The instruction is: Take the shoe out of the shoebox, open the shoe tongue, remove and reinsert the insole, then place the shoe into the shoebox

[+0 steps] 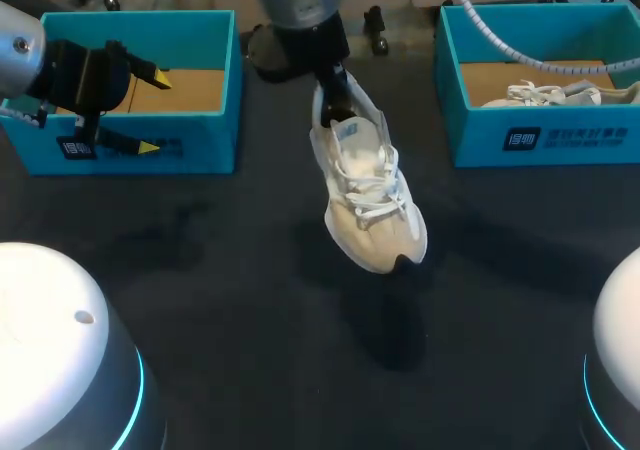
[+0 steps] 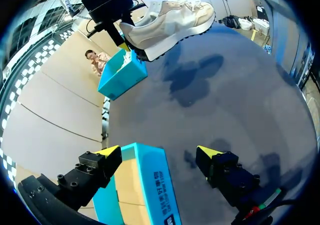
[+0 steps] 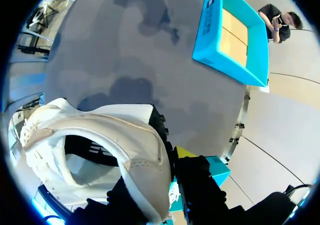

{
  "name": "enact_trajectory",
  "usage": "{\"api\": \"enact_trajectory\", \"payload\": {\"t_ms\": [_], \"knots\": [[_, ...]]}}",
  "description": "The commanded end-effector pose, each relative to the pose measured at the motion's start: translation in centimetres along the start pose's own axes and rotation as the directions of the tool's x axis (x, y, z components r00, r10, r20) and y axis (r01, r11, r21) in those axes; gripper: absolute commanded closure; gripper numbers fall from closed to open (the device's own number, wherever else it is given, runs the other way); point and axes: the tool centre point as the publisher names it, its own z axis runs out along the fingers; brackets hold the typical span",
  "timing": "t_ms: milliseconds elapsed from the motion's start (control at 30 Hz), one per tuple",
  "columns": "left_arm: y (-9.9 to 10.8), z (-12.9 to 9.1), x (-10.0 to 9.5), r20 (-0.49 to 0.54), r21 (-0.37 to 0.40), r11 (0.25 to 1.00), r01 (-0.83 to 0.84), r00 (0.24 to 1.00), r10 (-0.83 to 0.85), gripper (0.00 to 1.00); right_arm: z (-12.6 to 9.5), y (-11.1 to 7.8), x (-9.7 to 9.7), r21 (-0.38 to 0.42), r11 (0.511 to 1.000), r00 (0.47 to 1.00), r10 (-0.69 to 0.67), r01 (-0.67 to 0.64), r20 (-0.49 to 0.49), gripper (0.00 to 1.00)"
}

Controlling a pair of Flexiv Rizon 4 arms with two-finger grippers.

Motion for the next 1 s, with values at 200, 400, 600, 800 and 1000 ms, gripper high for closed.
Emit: {"api": "enact_trajectory", "payload": {"t_ms": [200,400,600,800,1000], "knots": [[-0.1,-0.1,0.1,0.000,-0.003,1.000,0.000,1.000,0.000,0.00,-0.1,-0.2,0.1,-0.003,1.000,1.000,-0.001,0.001,0.002,1.00],[-0.1,-0.1,0.1,0.000,-0.003,1.000,0.000,1.000,0.000,0.00,0.5,-1.4,-0.6,-0.030,1.000,1.000,-0.004,0.005,0.022,1.00],[-0.1,-0.1,0.1,0.000,-0.003,1.000,0.000,1.000,0.000,0.00,1.1,-4.2,-1.2,-0.040,0.999,1.000,-0.022,0.022,0.002,1.00],[-0.1,-0.1,0.1,0.000,-0.003,1.000,0.000,1.000,0.000,0.00,2.1,-7.1,-1.7,-0.045,0.998,0.998,-0.055,0.053,-0.041,1.00],[-0.1,-0.1,0.1,0.000,-0.003,1.000,0.000,1.000,0.000,0.00,2.9,-10.2,-2.3,-0.045,0.997,0.996,-0.068,0.065,-0.062,1.00]]}}
